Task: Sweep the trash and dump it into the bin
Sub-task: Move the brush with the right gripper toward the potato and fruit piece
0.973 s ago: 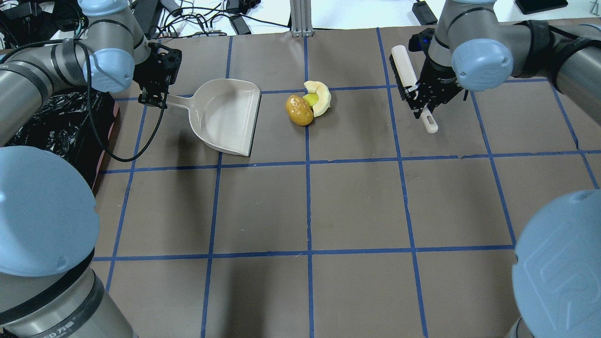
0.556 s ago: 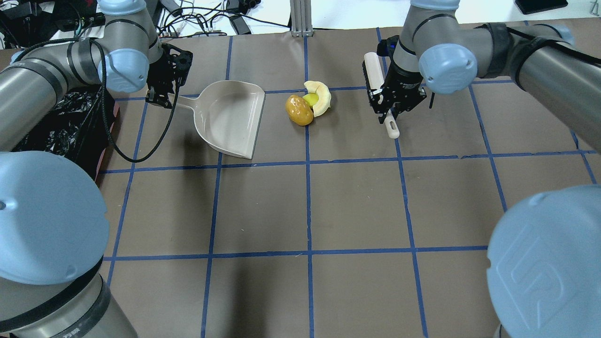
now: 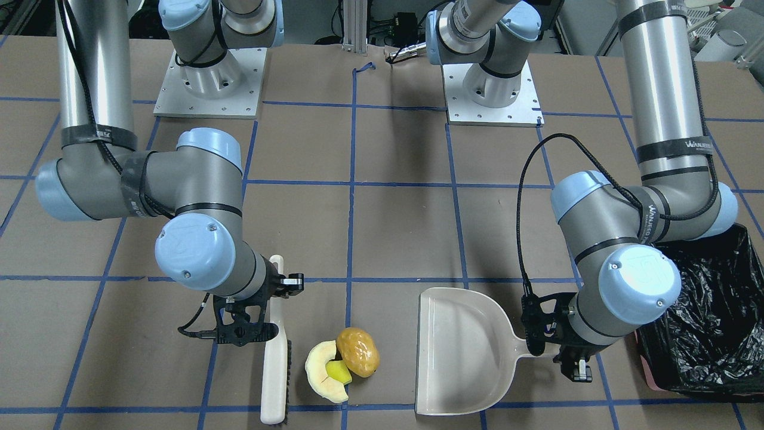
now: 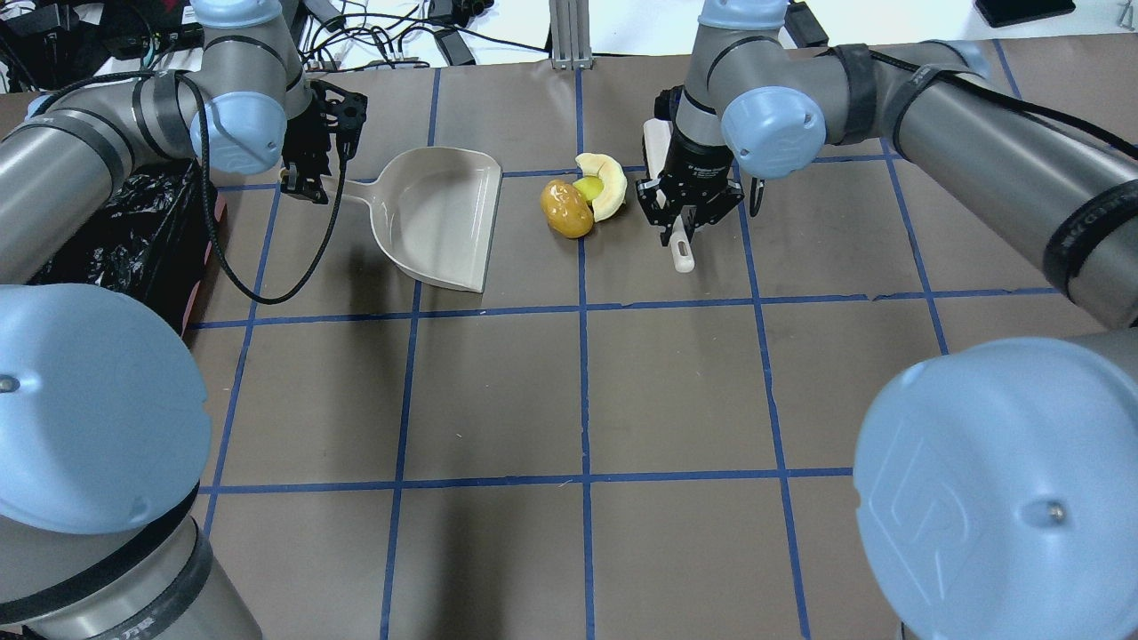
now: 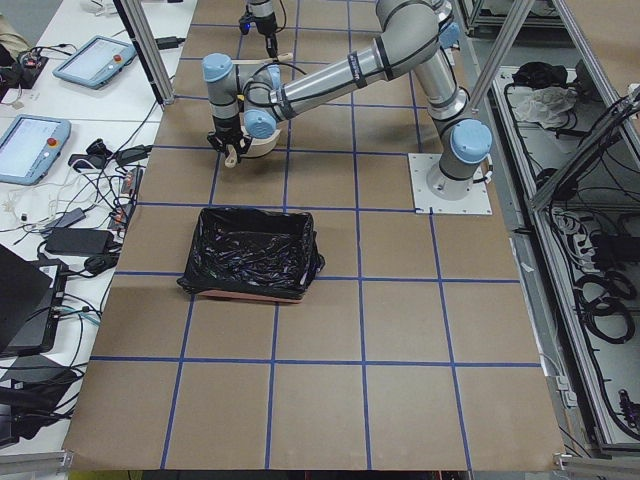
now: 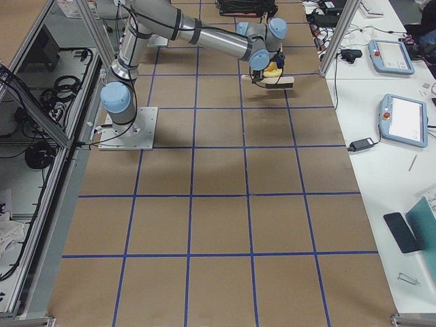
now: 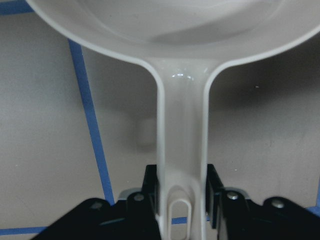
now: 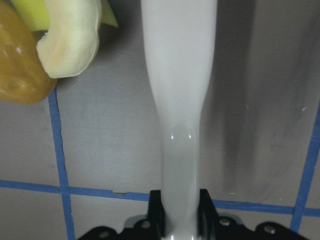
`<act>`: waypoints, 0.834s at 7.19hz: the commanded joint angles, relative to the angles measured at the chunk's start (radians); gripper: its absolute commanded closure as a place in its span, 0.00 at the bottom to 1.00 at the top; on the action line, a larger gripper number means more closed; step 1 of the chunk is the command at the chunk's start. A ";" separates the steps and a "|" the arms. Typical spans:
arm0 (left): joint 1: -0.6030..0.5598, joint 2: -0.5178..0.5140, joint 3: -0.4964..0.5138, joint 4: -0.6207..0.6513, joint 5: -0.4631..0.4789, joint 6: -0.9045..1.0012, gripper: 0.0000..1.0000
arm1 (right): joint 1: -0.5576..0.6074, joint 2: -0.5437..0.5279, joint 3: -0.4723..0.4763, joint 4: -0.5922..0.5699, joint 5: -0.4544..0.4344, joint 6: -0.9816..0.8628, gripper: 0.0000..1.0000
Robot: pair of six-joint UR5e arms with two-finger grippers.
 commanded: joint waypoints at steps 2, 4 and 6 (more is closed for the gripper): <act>-0.003 -0.003 0.002 -0.003 -0.003 -0.025 0.74 | 0.048 0.013 -0.003 0.002 0.002 0.073 1.00; -0.002 -0.003 0.001 -0.003 -0.015 -0.027 0.74 | 0.072 0.015 -0.003 0.004 0.003 0.126 1.00; -0.002 -0.001 0.001 -0.004 -0.015 -0.025 0.74 | 0.106 0.019 -0.004 0.001 0.056 0.207 1.00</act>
